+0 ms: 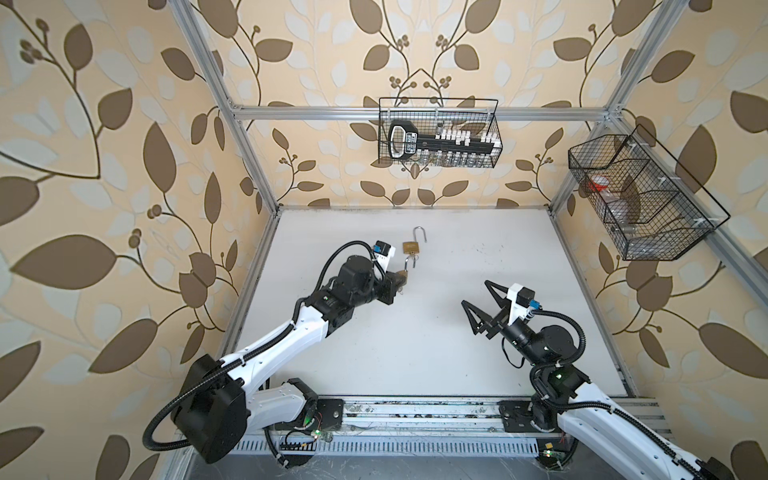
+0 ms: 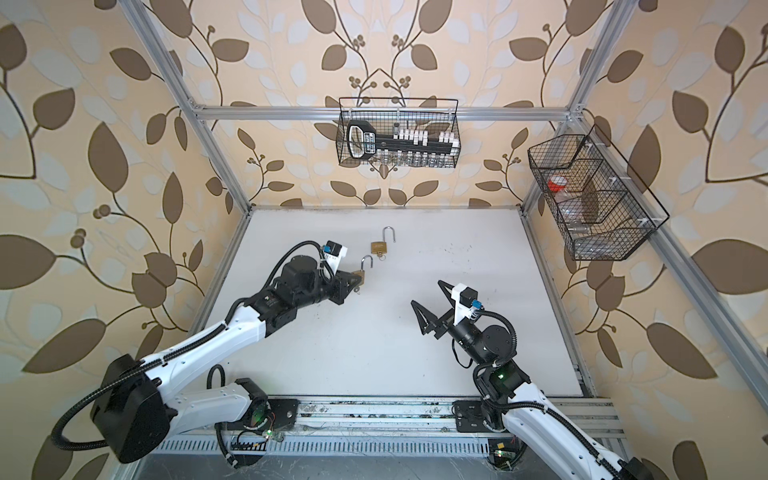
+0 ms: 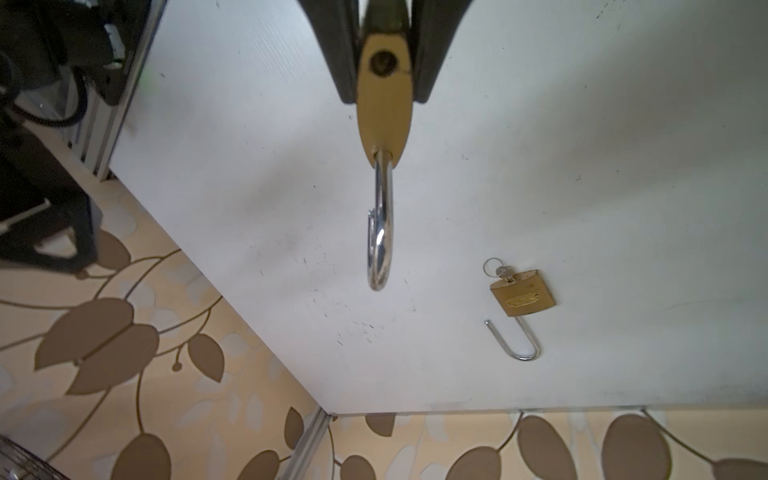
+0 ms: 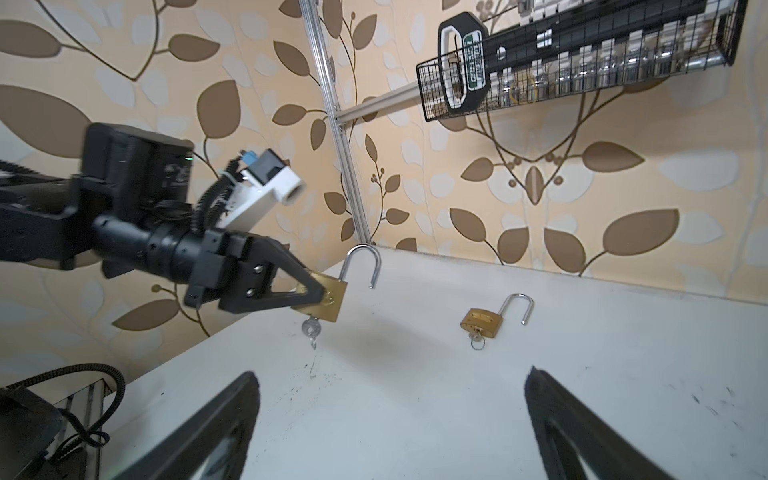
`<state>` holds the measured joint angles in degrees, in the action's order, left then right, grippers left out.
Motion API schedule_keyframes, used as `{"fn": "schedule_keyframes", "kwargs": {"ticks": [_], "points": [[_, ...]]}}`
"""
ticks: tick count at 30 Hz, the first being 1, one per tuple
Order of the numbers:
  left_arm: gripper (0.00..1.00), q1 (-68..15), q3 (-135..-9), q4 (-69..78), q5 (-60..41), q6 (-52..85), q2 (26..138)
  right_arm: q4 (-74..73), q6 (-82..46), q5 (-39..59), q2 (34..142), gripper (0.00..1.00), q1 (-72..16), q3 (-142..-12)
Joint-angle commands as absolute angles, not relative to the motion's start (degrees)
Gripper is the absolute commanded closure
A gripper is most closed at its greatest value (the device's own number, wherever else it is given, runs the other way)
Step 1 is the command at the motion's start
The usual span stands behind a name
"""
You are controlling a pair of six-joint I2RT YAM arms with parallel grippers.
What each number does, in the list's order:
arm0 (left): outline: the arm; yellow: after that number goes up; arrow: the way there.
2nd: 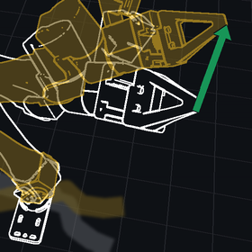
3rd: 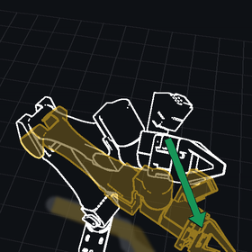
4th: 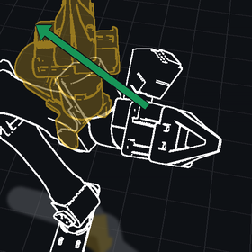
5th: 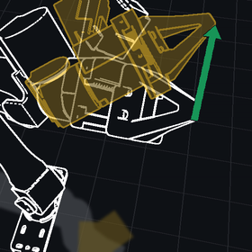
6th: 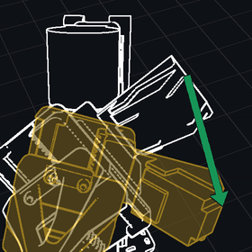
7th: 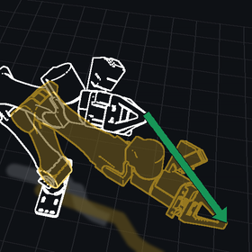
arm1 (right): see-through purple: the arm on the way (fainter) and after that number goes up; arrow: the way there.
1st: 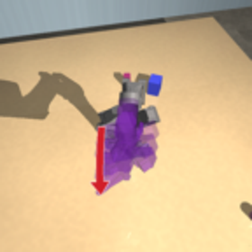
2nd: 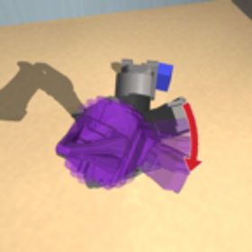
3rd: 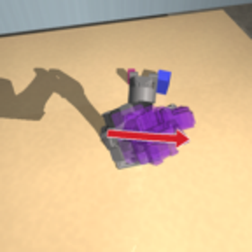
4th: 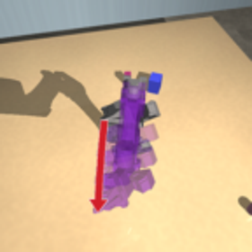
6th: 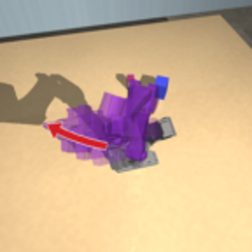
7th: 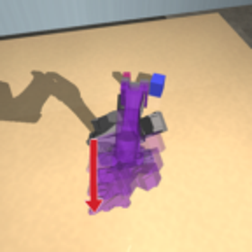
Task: Unlock with the key
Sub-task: 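Carry the open padlock with the left gripper beside the other padlock and lower it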
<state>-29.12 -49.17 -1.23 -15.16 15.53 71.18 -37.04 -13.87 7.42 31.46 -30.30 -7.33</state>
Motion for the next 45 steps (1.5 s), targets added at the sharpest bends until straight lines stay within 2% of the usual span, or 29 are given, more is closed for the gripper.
{"fn": "schedule_keyframes", "kwargs": {"ticks": [1,5,9,14,20,28,45], "points": [[1.0,-22.32,-56.91,-1.91,-24.8,24.46,77.12,-41.6,-13.15,9.82,34.02,0.0,-30.1,-6.97],[1.0,-14.71,-67.01,-3.41,-32.96,30.36,89.61,-42.55,-13.27,10.28,35.52,0.0,-30.13,-6.97],[1.0,-11.95,-79.47,-10.66,-37.58,28.57,101.36,-44.5,-12.98,10.5,37.37,0.0,-30.17,-6.95],[1.0,-11.95,-93.54,-21.03,-36.65,21.25,113.32,-47.02,-13.12,12.38,42.6,0.0,-30.78,-7.75],[1.0,-11.89,-102.8,-25.24,-34.69,14.28,122.5,-46.99,-12.44,10.82,42.82,0.0,-31.38,-7.9],[1.0,-10.97,-108.42,-23.73,-34.03,15.13,129.86,-48.53,-11.77,11.68,47.64,0.0,-32.14,-9.46],[1.0,-5.95,-105.82,-21.0,-37.03,16.16,134.29,-46.68,-8.51,9.26,49.41,0.0,-35.11,-11.07]]}}
